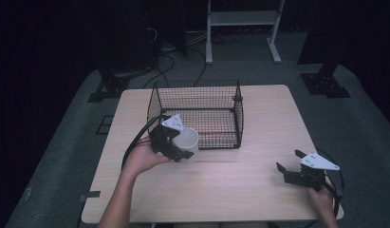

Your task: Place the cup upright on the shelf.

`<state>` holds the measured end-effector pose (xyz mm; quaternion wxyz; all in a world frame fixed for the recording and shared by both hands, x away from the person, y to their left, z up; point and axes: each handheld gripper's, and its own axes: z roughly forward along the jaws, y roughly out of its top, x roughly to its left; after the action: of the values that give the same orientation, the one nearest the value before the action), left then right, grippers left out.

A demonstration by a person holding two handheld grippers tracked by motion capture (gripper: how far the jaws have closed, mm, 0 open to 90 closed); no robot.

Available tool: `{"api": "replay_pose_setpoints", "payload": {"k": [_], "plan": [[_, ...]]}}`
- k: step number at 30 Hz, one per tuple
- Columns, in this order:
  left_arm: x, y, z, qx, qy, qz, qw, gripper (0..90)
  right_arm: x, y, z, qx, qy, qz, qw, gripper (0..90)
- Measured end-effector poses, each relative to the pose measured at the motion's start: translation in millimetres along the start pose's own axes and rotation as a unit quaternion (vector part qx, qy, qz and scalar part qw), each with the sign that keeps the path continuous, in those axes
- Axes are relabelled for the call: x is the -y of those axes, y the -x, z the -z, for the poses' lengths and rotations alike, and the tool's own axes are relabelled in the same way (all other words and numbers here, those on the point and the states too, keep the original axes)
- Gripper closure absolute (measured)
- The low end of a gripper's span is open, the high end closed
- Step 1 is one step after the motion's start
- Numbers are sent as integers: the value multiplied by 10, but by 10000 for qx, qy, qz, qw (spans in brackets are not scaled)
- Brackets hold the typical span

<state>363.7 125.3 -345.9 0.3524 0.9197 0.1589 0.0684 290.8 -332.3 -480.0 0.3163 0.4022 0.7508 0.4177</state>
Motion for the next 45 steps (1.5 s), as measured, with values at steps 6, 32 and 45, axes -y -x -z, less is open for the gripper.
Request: {"api": "replay_pose_setpoints", "payload": {"k": [6,32,45], "plan": [[-86,-62,51,-17,-15,-29,10000,214,0,2,-1,3,5,-3,10000,131],[-492,-312,171,-69,-69,-95,9999,214,1,5,3,-10,25,-3,10000,131],[-578,-518,164,-103,-138,49,9998,214,2,11,3,-27,35,-37,10000,131]]}}
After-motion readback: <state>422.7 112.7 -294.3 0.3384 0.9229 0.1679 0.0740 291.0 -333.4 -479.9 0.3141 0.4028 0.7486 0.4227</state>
